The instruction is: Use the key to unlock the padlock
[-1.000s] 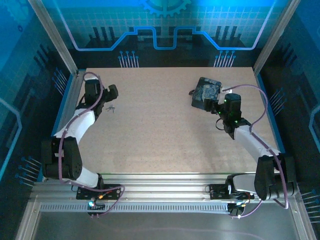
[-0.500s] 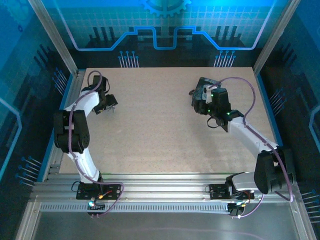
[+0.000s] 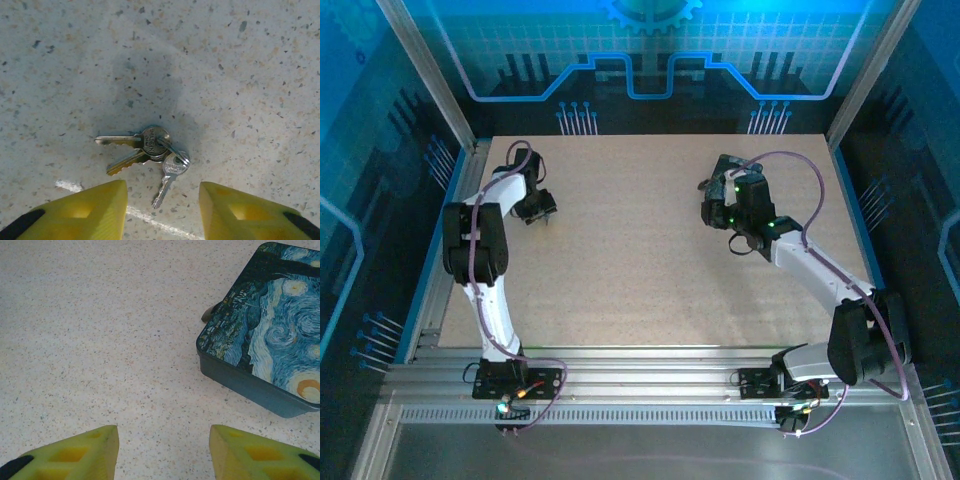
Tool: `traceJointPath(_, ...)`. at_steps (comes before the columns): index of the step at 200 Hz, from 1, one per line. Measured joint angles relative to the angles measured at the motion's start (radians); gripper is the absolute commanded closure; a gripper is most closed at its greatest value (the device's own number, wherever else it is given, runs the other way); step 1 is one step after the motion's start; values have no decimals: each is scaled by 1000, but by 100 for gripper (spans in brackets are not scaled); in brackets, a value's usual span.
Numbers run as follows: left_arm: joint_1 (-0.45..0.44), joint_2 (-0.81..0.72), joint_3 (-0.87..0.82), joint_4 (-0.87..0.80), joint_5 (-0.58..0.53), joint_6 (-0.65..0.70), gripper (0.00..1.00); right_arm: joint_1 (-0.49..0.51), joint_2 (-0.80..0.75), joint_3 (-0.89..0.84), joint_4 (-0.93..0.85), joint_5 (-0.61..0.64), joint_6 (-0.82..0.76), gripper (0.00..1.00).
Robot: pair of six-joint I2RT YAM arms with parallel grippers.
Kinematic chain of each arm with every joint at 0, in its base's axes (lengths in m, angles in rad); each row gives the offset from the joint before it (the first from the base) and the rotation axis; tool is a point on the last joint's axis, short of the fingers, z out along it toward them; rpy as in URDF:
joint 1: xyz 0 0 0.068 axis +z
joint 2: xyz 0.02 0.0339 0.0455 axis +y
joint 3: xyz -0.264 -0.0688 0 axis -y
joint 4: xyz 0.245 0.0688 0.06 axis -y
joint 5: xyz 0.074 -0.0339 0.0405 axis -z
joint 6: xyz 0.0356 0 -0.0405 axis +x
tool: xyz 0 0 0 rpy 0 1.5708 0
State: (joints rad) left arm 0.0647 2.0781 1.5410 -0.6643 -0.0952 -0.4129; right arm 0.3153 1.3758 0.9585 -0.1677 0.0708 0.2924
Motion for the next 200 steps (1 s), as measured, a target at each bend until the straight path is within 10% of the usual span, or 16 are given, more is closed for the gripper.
traceJointPath(105,0,62,41,-12,15,-5,97,0,15,6,-17,-2,-1,49)
traceJointPath(200,-32,-19,-35,-48,42,27,100,0,15,6,-23,-8,0,48)
